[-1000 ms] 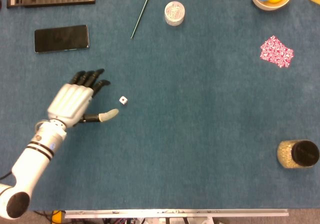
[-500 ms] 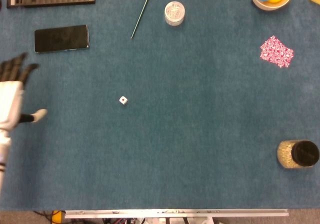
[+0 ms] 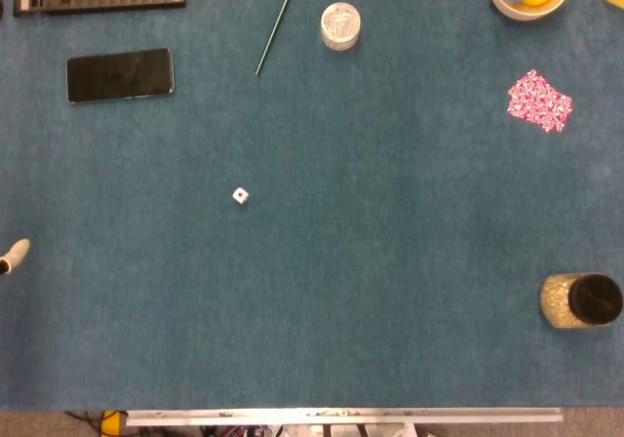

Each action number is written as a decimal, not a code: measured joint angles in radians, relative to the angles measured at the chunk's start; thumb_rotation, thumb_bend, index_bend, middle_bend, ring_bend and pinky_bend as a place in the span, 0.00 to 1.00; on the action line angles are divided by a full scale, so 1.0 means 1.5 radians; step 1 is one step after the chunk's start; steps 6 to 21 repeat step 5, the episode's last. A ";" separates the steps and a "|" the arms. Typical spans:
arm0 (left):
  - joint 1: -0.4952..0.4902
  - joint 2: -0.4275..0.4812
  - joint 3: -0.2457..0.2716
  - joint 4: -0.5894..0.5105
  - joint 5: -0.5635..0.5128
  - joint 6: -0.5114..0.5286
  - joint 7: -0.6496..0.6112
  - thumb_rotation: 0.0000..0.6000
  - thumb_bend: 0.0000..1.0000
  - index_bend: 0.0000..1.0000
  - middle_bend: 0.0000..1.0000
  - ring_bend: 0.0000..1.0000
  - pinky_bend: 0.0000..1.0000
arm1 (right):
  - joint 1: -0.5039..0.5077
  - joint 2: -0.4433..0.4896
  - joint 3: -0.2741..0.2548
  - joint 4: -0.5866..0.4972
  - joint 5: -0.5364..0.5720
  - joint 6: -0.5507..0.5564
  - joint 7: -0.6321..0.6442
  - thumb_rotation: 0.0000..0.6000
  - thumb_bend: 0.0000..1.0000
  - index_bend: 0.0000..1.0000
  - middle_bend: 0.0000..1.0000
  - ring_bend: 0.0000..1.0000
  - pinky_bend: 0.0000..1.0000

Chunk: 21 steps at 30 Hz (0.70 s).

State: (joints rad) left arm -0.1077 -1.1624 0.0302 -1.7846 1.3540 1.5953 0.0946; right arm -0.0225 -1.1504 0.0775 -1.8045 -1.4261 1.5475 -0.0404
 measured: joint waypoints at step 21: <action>0.006 -0.001 -0.005 0.001 0.013 -0.004 -0.007 1.00 0.04 0.15 0.05 0.00 0.00 | -0.001 0.000 0.000 -0.002 -0.005 0.002 0.002 1.00 0.29 0.25 0.23 0.07 0.14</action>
